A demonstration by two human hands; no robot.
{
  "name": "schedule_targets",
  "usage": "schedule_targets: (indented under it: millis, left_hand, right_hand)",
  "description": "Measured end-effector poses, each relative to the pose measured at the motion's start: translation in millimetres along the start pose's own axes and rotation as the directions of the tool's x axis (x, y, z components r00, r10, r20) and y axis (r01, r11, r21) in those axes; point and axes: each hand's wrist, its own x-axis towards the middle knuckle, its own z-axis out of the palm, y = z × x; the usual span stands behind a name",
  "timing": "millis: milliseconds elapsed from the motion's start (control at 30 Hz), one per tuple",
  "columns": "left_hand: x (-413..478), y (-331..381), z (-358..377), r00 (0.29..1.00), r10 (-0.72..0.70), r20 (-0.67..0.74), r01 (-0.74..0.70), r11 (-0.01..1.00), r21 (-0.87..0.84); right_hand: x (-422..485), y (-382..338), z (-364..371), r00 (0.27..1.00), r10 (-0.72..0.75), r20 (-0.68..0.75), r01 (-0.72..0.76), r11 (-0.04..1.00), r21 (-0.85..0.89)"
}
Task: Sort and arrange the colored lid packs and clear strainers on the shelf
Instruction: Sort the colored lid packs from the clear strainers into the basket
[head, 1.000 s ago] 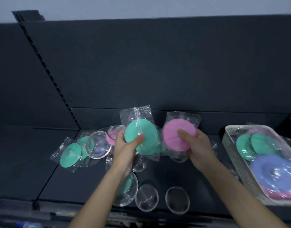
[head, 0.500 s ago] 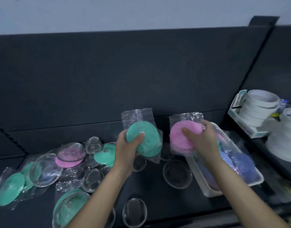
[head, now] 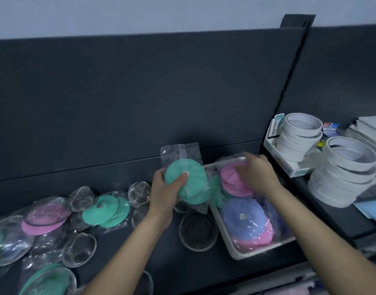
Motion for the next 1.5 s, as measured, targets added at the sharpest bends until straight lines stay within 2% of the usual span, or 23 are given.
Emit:
schedule_targets:
  millis: [67, 133, 267, 333, 533, 900, 1100, 1333, 1400, 1500]
  left_hand:
    - [2, -3, 5, 1.0, -0.007, -0.002, 0.007, 1.0, -0.001]
    - [5, -6, 10, 1.0, -0.013, 0.004, 0.013, 1.0, 0.007]
    - [7, -11, 20, 0.999, -0.035, 0.023, 0.035, 0.999, 0.023]
    - [8, -15, 24, 0.998, -0.047, 0.029, 0.046, 0.999, 0.029]
    - [10, -14, 16, 0.999, -0.042, 0.014, 0.042, 0.999, 0.013]
    - [13, -2, -36, 0.995, -0.046, -0.091, 0.044, 0.999, -0.022]
    - [11, -1, -48, 0.994, -0.061, -0.09, 0.06, 0.998, -0.018]
    - [8, 4, -43, 0.994, -0.088, -0.063, 0.086, 0.996, -0.031]
    - [6, 7, -42, 0.995, -0.083, -0.051, 0.081, 0.996, -0.039]
    - [3, 14, -39, 0.997, -0.07, -0.014, 0.069, 0.996, -0.052]
  right_hand:
    - [-1, 4, 4, 0.994, -0.056, 0.091, 0.064, 0.994, -0.089]
    - [-4, 11, 7, 0.975, -0.067, 0.212, 0.084, 0.994, -0.073]
    - [-3, 25, 15, 0.942, 0.037, 0.333, -0.033, 0.999, -0.018]
    - [-5, 27, 18, 0.939, 0.069, 0.336, -0.067, 0.998, -0.017]
    - [-15, 15, 30, 0.952, -0.004, 0.306, 0.002, 1.0, 0.006]
    - [-27, -36, 66, 0.916, -0.007, 0.401, -0.014, 0.999, 0.048]
    - [-33, -46, 60, 0.937, -0.137, 0.322, 0.132, 0.991, 0.038]
    - [-29, -37, 66, 0.938, -0.13, 0.321, 0.123, 0.992, 0.041]
    - [-29, -36, 59, 0.946, -0.125, 0.299, 0.095, 0.989, 0.112]
    - [-31, -34, 41, 0.968, -0.132, 0.212, 0.041, 0.921, 0.388]
